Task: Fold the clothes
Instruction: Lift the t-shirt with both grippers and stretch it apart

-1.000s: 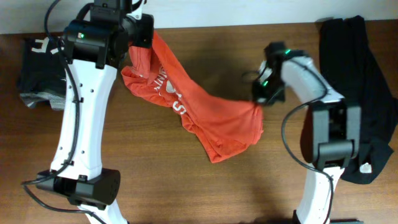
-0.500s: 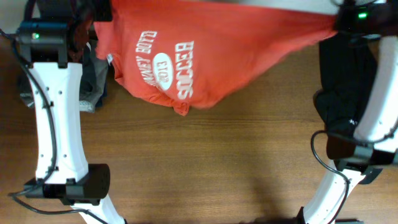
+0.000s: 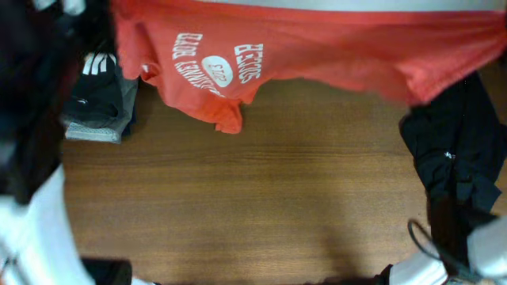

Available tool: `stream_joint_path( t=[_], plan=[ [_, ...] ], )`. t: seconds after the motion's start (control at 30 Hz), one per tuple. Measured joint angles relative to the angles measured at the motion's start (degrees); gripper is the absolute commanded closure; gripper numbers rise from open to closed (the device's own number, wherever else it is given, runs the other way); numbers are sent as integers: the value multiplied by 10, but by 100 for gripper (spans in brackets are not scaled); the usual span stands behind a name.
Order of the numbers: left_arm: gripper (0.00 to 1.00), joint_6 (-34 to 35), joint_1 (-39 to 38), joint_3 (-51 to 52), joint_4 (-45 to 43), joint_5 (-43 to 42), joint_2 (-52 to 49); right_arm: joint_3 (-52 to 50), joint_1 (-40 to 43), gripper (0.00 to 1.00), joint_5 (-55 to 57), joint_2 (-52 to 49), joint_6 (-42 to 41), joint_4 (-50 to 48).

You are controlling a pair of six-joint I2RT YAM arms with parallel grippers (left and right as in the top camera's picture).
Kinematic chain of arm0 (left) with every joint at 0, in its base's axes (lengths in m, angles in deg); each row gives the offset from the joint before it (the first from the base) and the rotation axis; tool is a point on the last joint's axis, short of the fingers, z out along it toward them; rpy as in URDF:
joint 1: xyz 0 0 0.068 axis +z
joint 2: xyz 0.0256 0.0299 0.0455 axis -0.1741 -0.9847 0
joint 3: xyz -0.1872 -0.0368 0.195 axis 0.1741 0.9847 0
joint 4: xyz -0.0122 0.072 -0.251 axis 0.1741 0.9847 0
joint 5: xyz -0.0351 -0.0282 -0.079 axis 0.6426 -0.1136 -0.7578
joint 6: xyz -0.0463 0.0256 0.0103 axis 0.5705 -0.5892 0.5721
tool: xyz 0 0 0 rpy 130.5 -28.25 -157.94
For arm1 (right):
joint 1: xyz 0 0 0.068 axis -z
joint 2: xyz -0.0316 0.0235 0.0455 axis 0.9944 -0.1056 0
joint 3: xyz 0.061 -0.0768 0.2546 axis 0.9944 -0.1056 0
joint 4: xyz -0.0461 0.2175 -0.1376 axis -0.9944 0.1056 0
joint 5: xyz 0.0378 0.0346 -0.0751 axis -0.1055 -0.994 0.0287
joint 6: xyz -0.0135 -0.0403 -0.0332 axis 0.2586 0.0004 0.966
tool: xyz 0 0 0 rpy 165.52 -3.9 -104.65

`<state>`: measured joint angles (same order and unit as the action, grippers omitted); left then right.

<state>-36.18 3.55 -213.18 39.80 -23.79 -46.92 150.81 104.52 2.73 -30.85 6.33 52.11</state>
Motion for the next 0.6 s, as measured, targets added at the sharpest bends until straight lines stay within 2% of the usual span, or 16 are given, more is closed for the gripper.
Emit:
stream_joint_path(
  t=[0.27,0.43,0.6],
  plan=[
    [99,-12,0,-15,39,0,95,12,6,96,9,94,2,0],
    [99,-21,0,-16,43,0,85,2,6,96,10,88,2,0],
    [99,-32,0,-16,27,0,24,-31,6,96,9,43,2,-1]
  ],
)
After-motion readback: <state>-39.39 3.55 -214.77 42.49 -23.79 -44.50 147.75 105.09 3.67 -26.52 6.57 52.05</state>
